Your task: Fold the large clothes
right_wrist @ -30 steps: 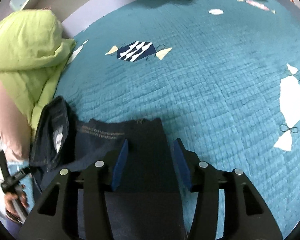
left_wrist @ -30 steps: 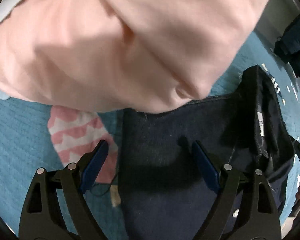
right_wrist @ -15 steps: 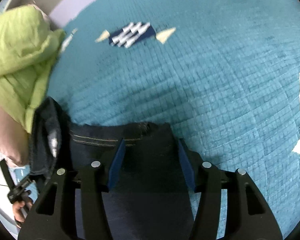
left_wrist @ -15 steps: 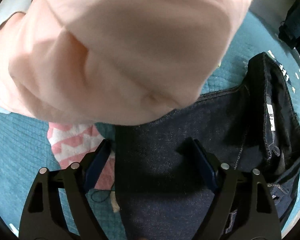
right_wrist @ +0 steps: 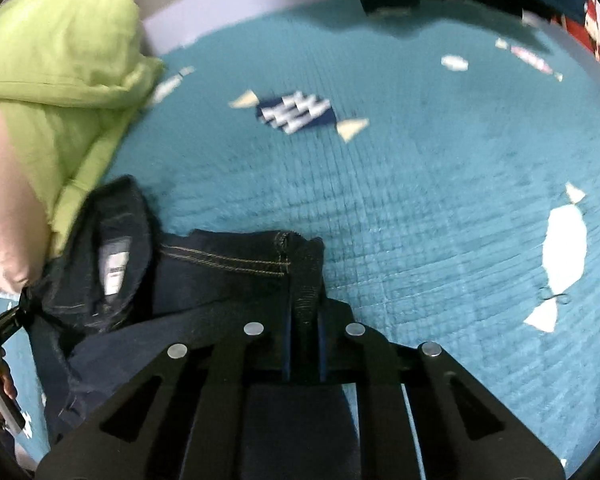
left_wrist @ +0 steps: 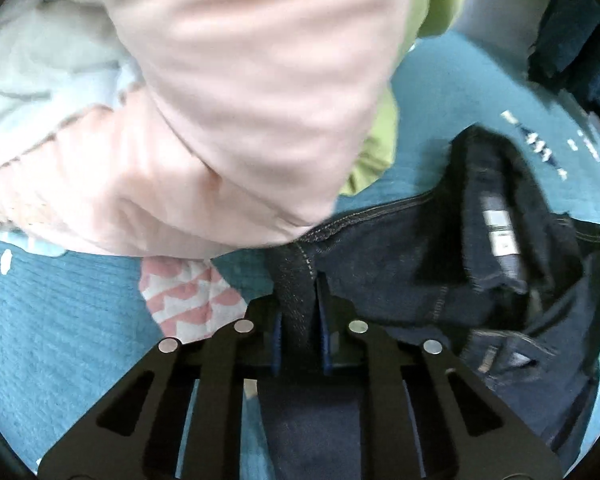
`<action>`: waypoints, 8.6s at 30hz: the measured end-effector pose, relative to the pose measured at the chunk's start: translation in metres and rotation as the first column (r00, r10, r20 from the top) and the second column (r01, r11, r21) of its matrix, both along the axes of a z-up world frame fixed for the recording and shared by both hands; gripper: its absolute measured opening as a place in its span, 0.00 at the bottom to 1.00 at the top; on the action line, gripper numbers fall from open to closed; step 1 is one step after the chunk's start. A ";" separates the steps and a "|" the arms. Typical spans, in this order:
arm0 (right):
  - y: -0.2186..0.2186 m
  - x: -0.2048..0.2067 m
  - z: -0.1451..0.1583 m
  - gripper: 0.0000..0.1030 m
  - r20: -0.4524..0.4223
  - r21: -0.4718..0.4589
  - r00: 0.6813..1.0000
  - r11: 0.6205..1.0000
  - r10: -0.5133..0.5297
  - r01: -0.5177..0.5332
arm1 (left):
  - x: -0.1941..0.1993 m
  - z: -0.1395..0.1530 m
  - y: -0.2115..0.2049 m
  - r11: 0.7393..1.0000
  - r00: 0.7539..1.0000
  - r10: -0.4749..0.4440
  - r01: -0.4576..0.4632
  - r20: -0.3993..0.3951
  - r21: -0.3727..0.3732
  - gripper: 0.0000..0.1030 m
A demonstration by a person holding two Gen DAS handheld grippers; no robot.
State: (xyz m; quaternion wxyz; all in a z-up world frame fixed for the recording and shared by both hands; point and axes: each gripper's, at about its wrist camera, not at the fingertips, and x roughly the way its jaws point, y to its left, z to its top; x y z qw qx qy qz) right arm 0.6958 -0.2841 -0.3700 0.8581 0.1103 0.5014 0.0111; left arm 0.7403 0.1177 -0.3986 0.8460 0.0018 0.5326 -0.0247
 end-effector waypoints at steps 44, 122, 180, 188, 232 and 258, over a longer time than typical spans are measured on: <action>-0.012 -0.332 0.008 0.07 -0.115 0.164 0.991 0.985 0.075 -0.056 | -0.341 0.007 0.055 0.955 0.990 0.061 -0.096 -0.128 -0.282 0.34; -0.004 -0.370 -0.050 0.00 -0.385 -0.026 0.918 0.993 0.096 -0.114 | -0.400 -0.013 -0.010 0.976 0.969 -0.087 0.037 -0.231 -0.214 0.74; 0.157 -0.230 -0.064 0.00 -0.298 0.311 0.948 0.950 0.113 -0.016 | -0.400 -0.041 0.075 0.861 0.984 0.058 -0.136 -0.171 -0.490 0.36; 0.147 -0.313 -0.061 0.00 -0.347 0.285 0.918 0.954 0.193 -0.093 | -0.400 -0.023 0.065 0.865 0.991 0.037 -0.095 -0.126 -0.492 0.21; 0.316 -0.480 -0.021 0.74 0.230 -0.256 0.854 0.875 0.467 -0.410 | -0.391 0.085 -0.018 0.857 0.989 -0.132 0.081 -0.065 -0.509 0.18; -0.002 -0.474 0.006 0.12 0.094 0.450 0.956 0.869 -0.277 0.208 | -0.356 0.105 -0.327 0.737 0.839 -0.543 0.463 -0.024 -0.492 0.21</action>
